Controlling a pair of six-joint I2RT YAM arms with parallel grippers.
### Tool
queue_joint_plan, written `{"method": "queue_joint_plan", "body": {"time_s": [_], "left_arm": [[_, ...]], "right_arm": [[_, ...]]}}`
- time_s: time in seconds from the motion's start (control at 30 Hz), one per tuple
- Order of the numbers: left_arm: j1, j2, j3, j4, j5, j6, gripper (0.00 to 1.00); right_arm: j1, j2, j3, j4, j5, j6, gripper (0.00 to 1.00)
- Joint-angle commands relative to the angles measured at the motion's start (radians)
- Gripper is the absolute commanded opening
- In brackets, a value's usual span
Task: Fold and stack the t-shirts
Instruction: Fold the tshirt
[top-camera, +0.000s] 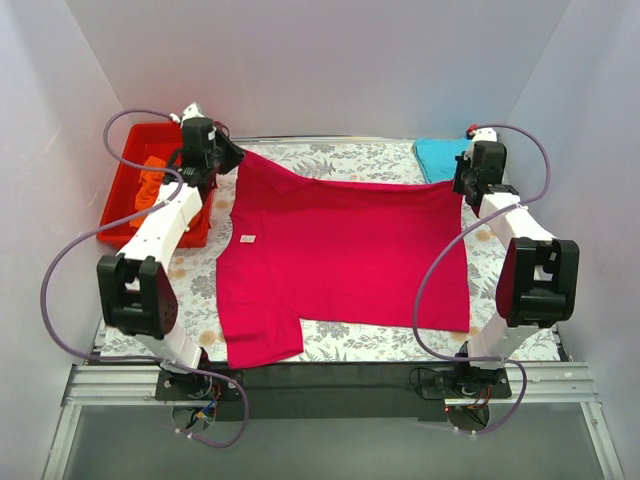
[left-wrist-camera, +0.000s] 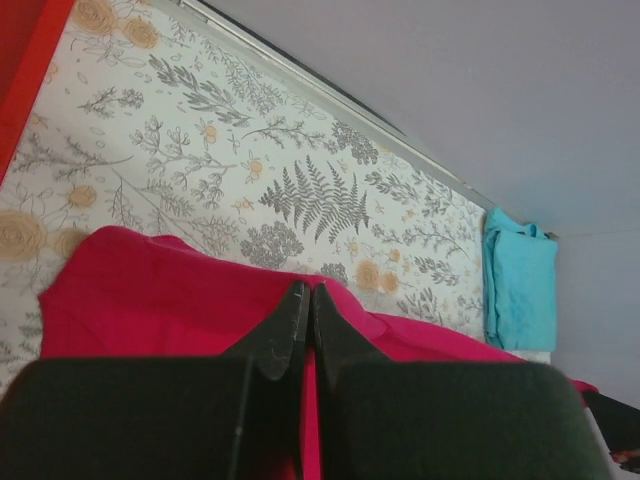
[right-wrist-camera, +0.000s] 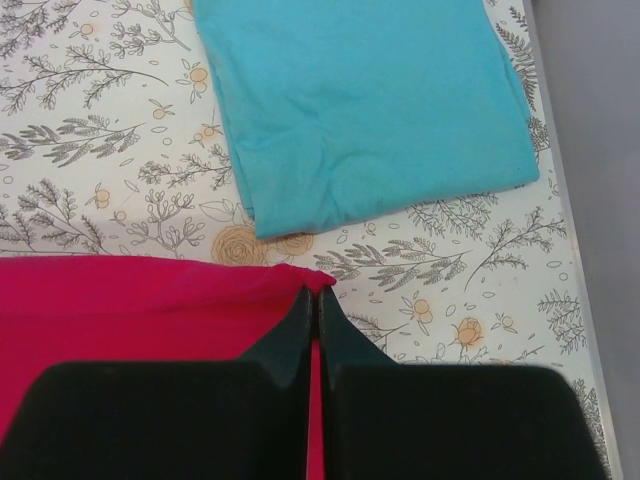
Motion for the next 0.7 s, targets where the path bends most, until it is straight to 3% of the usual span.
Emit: {"method": "queue_joint_plan", "body": {"time_s": [0.0,0.2,0.67], "left_arm": [[0.007,-0.112,-0.085,-0.007,-0.027,-0.061,0.0],[0.007,-0.232,-0.248,-0.008,-0.007,-0.119,0.0],[0.007,-0.263,-0.42,0.004,0.007,-0.174,0.0]], "right_arm": [[-0.008,-0.055,-0.032,-0.016,0.02,0.032,0.01],[-0.011,-0.092,-0.098,-0.028,0.02,0.044,0.01],[-0.02,-0.137,-0.178,-0.065,0.033,0.087,0.01]]}}
